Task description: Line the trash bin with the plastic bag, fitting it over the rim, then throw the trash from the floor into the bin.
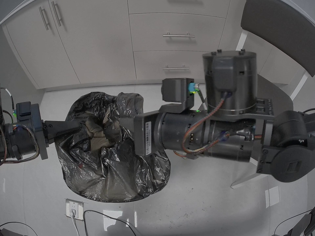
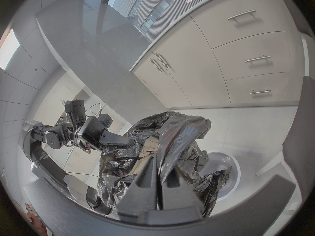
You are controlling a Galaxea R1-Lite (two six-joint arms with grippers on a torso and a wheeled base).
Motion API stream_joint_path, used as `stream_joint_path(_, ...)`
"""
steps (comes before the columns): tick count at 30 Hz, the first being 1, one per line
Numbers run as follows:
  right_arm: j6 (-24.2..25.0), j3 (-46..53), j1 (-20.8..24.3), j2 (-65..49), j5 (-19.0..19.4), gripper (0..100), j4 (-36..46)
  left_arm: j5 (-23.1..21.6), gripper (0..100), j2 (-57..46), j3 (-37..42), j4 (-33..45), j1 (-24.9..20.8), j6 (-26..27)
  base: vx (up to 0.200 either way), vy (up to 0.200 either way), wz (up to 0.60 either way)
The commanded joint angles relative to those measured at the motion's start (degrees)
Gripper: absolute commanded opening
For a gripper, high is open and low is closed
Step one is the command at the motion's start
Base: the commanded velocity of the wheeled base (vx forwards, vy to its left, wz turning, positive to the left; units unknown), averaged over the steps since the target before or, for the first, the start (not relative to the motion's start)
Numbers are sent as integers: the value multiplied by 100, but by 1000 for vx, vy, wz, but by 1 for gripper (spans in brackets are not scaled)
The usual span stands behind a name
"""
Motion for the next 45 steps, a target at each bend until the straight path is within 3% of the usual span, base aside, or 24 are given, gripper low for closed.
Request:
stream_joint_path(1,9,-225,3,441,-12,0,-7,-36,0,372,-2,-12,177,4,0,0,0)
stream_joint_path(14,9,-217,-235,423,-47,0,-7,-71,0,1304,7,-794,151,-22,0,0,0)
stream_joint_path(31,53,-304,-322,968,-21,0,-34,-62,0,1717,16,-803,151,-22,0,0,0)
stream_joint_path(40,80,-348,-340,1443,-38,0,-473,-9,0,1963,78,-830,362,-5,0,0,0)
stream_joint_path(45,440,-401,-402,1628,-38,0,-482,-9,0,2139,51,-882,353,-5,0,0,0)
